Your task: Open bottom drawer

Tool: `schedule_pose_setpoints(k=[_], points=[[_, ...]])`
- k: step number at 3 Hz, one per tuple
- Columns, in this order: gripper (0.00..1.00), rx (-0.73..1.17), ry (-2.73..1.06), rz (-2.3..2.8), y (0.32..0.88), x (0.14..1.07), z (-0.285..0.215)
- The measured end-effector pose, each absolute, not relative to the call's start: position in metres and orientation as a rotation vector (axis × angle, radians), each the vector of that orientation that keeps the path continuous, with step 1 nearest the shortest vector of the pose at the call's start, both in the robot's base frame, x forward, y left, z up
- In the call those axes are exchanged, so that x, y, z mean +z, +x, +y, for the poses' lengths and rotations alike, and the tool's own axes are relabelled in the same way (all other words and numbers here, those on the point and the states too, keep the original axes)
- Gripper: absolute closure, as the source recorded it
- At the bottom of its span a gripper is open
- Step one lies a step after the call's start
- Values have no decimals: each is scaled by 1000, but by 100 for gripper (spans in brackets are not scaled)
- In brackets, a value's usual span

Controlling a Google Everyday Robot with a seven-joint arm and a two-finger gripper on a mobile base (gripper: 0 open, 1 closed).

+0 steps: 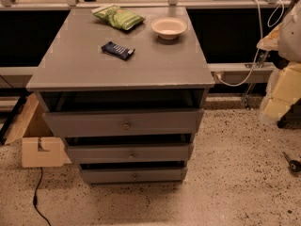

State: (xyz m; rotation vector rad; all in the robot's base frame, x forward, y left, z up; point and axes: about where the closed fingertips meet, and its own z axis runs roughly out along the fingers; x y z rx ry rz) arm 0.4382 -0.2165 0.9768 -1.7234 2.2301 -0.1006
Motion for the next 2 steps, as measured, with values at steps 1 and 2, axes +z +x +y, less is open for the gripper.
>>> schedule_pose_setpoints(k=[1,2], points=[[0,-101,-1723,2230,438,977,-216],[0,-22,-1729,2204,440,947,-205]])
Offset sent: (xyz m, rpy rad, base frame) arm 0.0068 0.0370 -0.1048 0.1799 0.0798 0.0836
